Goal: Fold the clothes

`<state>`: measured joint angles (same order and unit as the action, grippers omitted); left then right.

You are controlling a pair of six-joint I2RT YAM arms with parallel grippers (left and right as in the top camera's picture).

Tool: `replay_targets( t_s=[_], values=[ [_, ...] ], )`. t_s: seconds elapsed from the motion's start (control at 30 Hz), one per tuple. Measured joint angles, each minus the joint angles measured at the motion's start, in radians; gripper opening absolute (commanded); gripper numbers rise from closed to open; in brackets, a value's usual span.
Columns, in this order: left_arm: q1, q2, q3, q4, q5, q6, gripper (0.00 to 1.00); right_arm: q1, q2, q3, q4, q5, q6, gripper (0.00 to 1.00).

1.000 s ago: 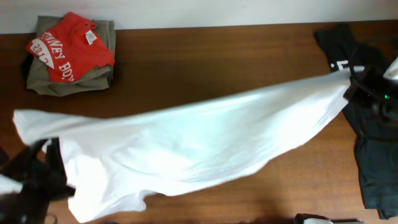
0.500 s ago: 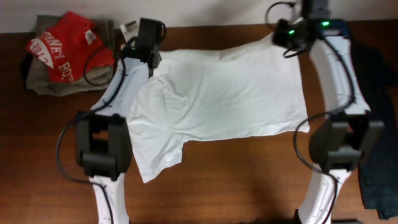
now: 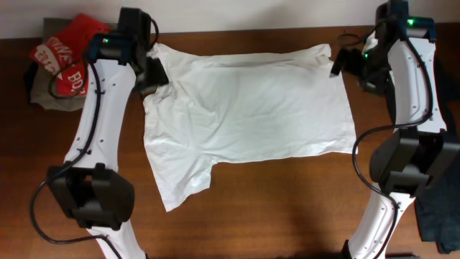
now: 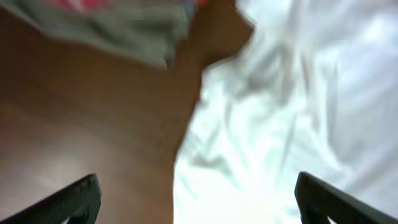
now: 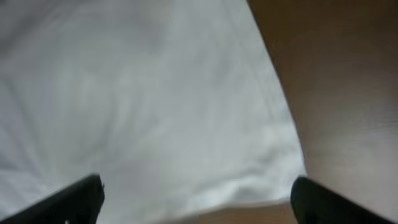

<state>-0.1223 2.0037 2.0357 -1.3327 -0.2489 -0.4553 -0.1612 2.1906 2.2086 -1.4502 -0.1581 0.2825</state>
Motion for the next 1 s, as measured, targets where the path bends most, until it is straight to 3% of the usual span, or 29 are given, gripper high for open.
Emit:
replay_targets(
  t_s=[0.03, 0.07, 0.1, 0.13, 0.23, 0.37, 0.57, 0.8, 1.0],
  values=[
    [0.0, 0.003, -0.035, -0.03, 0.04, 0.003, 0.65, 0.0, 0.0, -0.002, -0.054, 0.027, -0.005, 0.52],
    [0.0, 0.005, -0.071, -0.031, 0.06, 0.005, 0.51, 0.0, 0.0, -0.002, -0.068, 0.039, -0.011, 0.33],
    [0.0, 0.005, -0.117, -0.008, 0.072, 0.006, 0.35, 0.0, -0.001, -0.012, -0.067, 0.053, -0.022, 0.04],
    [0.0, 0.006, -0.174, 0.018, 0.084, 0.008, 0.2, 0.0, -0.003, -0.032, -0.064, 0.062, -0.021, 0.04],
    [0.0, 0.019, -0.376, 0.172, 0.138, 0.012, 0.01, 0.0, -0.006, -0.124, 0.005, 0.072, -0.028, 0.04],
    [0.0, 0.022, -0.55, 0.305, 0.188, 0.014, 0.01, 0.0, -0.01, -0.276, 0.116, 0.075, -0.028, 0.04],
    [0.0, 0.024, -0.659, 0.492, 0.203, 0.014, 0.01, 0.0, -0.017, -0.523, 0.341, 0.075, -0.028, 0.04],
    [0.0, 0.018, -0.691, 0.477, 0.205, 0.013, 0.01, 0.0, -0.056, -0.692, 0.469, 0.075, 0.017, 0.04],
    [0.063, 0.016, -0.716, 0.274, 0.157, -0.073, 0.01, 0.0, -0.058, -0.7, 0.422, 0.074, 0.057, 0.04]
  ],
)
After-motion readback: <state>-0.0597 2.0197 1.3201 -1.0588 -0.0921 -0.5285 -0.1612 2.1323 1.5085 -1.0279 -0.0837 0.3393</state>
